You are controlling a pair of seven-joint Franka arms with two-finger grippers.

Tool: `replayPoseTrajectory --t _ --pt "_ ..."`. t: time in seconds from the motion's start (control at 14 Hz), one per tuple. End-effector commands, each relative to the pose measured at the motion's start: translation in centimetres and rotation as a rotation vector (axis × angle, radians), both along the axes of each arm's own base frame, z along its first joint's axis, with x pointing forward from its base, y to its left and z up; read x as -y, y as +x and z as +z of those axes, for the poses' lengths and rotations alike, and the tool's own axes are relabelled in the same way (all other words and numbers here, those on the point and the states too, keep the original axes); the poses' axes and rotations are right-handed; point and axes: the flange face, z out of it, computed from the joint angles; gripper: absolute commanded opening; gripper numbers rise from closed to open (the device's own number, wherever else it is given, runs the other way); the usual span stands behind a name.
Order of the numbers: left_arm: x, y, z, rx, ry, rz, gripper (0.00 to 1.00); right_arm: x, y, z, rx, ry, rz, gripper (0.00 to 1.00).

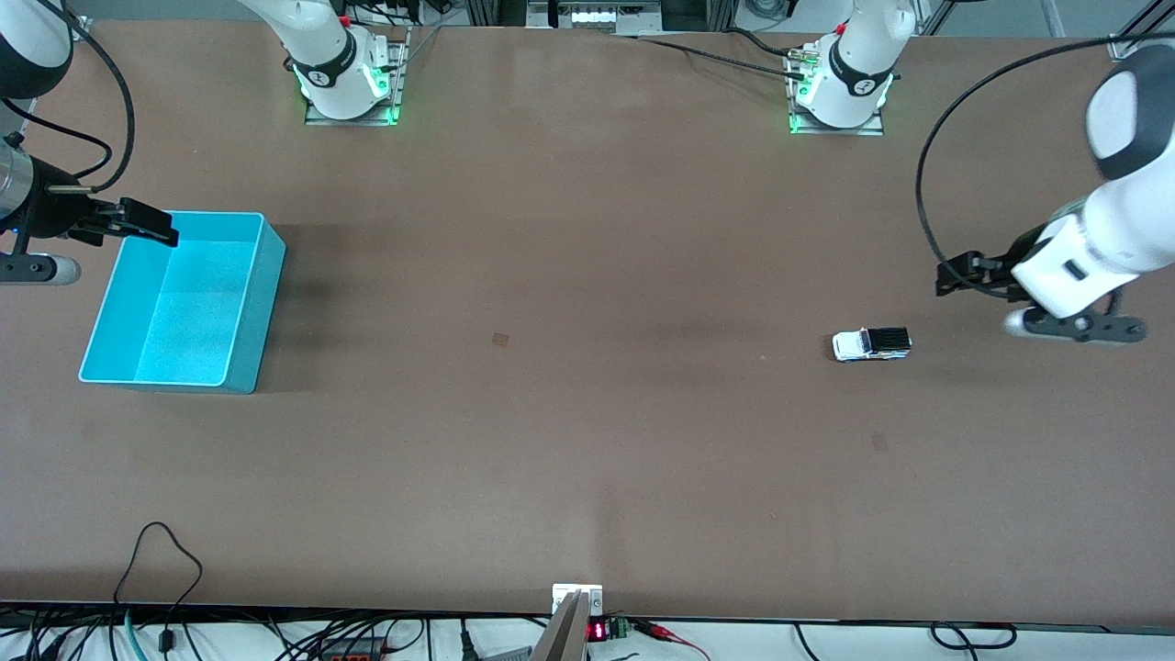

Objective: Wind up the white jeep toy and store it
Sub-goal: 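Reach the left gripper over the white toy jeep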

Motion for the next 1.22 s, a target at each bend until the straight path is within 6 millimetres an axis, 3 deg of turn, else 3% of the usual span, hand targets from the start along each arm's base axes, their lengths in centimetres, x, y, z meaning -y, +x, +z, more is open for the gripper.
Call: replayPoseTrajectory --t 0.0,0.29,0.43,0.72,1.15 --pt "-0.7 -1.1 -5.0 -0.013 -0.025 -0.166 1.0 0.4 -0.2 0.4 -0.005 0.011 -0.005 1.0" --pt "-0.9 -2.4 -11.5 -0.04 -0.06 -0.376 1.0 0.2 -0.1 0.3 -0.005 0.011 -0.002 1.0" --pt "-2.3 -2.6 -14.1 -0.029 -0.059 -0.498 1.0 -0.3 -0.1 0.4 -0.002 0.01 0.004 1.0" --pt "-2.9 -1.9 -16.9 0.006 -0.045 -0.809 1.0 -0.3 -0.1 0.4 -0.002 0.011 0.007 1.0" --pt "-2.6 -3.5 -21.7 -0.005 -0.101 -1.131 1.0 -0.2 -0.1 0.4 -0.002 0.011 0.004 1.0"
